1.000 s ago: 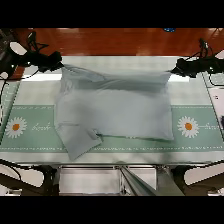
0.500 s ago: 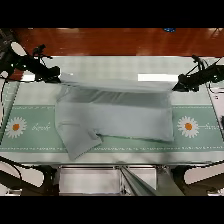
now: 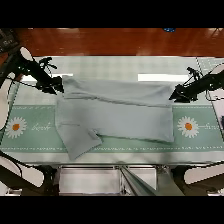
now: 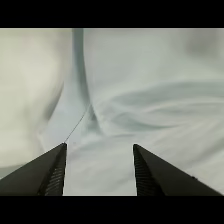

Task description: Fold the shirts.

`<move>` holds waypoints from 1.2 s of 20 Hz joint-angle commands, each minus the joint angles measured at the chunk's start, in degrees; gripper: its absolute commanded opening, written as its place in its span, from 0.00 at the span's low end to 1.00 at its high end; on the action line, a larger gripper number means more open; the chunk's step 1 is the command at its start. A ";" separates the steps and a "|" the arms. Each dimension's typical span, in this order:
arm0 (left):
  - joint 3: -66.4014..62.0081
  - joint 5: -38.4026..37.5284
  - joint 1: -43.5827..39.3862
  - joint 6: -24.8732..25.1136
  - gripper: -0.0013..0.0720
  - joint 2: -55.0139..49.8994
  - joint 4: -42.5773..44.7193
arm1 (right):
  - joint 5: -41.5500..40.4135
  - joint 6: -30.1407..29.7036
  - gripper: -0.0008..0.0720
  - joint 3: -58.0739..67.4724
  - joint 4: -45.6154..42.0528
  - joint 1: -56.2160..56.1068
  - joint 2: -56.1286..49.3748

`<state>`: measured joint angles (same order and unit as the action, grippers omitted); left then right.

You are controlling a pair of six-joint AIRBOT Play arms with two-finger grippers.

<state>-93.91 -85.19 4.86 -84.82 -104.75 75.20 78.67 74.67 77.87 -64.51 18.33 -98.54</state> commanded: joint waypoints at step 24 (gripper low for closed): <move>72.63 21.92 18.45 17.59 0.69 36.33 -27.85 | -14.71 -3.50 0.58 -50.12 18.05 19.06 46.27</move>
<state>-21.96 -67.26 29.12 -67.83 -65.80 46.83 64.75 71.53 28.12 -47.29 37.30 -52.53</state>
